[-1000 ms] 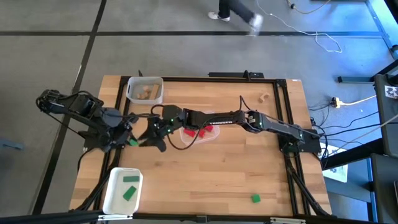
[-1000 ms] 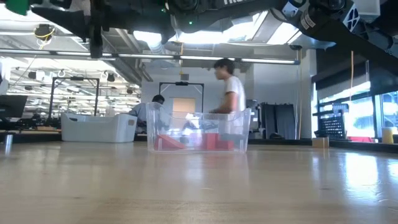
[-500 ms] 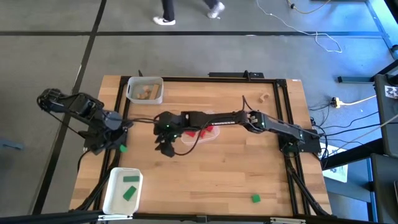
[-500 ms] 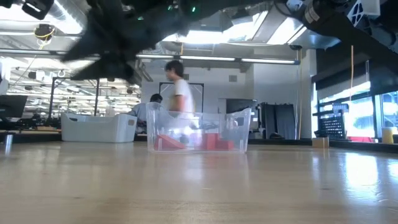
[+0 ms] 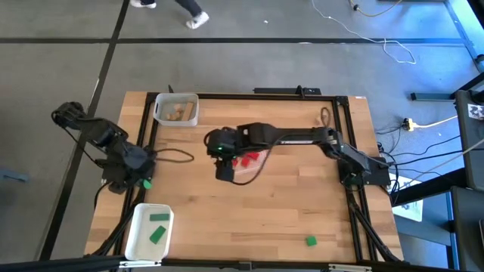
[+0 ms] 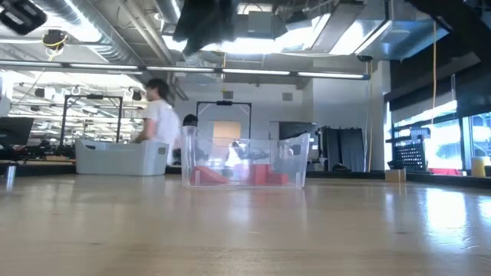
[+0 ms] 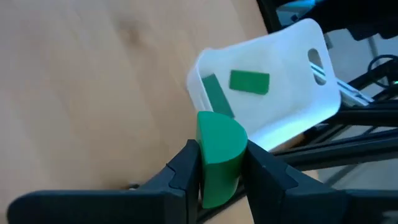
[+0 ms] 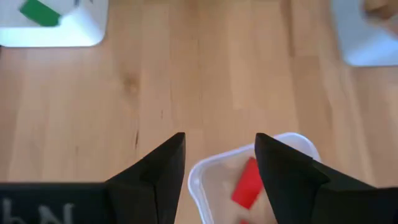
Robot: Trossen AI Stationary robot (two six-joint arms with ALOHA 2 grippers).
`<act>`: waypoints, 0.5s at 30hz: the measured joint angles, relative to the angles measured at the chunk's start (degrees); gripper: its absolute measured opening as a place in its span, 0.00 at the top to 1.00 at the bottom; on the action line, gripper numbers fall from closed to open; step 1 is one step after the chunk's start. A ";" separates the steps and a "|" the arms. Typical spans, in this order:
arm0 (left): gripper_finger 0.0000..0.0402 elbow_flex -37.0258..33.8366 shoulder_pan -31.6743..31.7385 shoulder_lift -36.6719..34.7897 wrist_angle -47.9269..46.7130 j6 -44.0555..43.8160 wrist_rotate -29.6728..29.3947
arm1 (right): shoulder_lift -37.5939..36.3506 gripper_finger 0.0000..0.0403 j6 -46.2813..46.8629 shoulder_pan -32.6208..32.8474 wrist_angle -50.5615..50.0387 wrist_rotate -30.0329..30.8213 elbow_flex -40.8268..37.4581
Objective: Sort & place blocks by color
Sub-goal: Put the green block into the white bin
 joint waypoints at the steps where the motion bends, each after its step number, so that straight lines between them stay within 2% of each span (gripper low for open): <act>1: 0.77 -1.12 -1.11 -0.02 0.90 -2.22 0.38 | -1.26 0.52 0.00 0.38 -0.64 0.64 0.00; 4: 0.77 -5.25 -5.09 0.03 5.09 -8.53 1.33 | -4.59 0.52 -0.02 1.63 -2.95 2.93 0.00; 9: 0.77 -12.86 -12.47 1.17 20.77 -18.78 2.37 | -9.14 0.52 0.05 3.79 -6.97 7.85 0.00; 12: 0.77 -16.61 -17.35 3.16 31.37 -24.50 1.00 | -11.01 0.52 0.02 4.82 -8.67 10.11 0.00; 15: 0.77 -19.39 -22.11 6.07 38.08 -29.63 -2.20 | -12.11 0.52 -0.57 5.40 -9.58 10.85 0.00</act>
